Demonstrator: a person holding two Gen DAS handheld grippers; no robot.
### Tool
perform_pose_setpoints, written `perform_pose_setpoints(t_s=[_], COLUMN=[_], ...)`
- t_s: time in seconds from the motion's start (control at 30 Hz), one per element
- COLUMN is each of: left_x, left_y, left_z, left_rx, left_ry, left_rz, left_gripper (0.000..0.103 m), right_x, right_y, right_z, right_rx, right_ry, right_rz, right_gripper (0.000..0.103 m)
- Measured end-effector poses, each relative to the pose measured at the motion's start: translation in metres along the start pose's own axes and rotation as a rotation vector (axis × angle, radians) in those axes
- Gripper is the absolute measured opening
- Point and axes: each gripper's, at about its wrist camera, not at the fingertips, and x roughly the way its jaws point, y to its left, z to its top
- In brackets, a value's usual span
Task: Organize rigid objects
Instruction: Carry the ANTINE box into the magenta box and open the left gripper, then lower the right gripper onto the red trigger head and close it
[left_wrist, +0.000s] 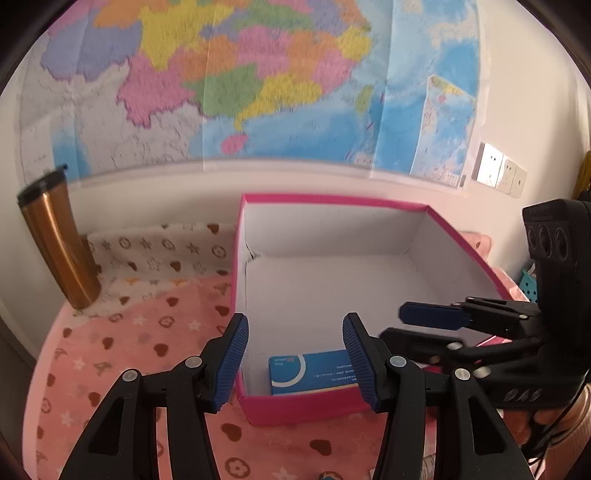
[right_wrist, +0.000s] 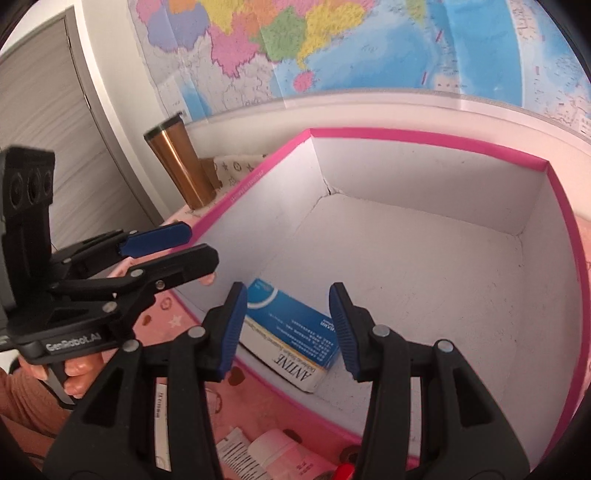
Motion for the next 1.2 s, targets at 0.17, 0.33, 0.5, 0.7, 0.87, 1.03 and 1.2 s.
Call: perform_pose_setpoints(t_s=[0.17,0.33,0.5,0.7,0.87,1.03,1.2], left_x=[-0.029,-0.041,-0.033,-0.014,-0.002,0.006,0.017], left_y=[-0.012,-0.032,-0.057,-0.083,-0.101,-0.114,-0.118], left_z=[-0.006,-0.019,-0.041,-0.061,-0.071,-0.074,-0.074], left_rx=[0.021,0.052,0.079,0.086,0.101,0.106,0.096], left_ry=[-0.066,-0.063,0.013,0.114,0.171,0.203,0.237], left_rz=[-0.045,-0.152,-0.241,-0.328,-0.362,-0.383,-0.400], left_gripper=[0.065,0.067,0.067,0.067,0.067,0.067,0.067], right_x=[-0.056,-0.106,-0.121,-0.116,-0.109,-0.096,-0.085], right_y=[-0.001,-0.010,-0.029,-0.060,-0.068,-0.074,-0.081], right_z=[-0.010,-0.035,-0.078,-0.119,-0.125,-0.126,-0.127], right_rx=[0.009,0.030,0.126,0.277,0.336,0.395,0.469], right_ry=[-0.100,-0.147,-0.069,0.003,0.005,0.021,0.038], right_rz=[-0.011,-0.091,-0.142,-0.152,-0.099,-0.063,-0.044], right_gripper=[0.053,0.056,0.056,0.055,0.055,0.055,0.055])
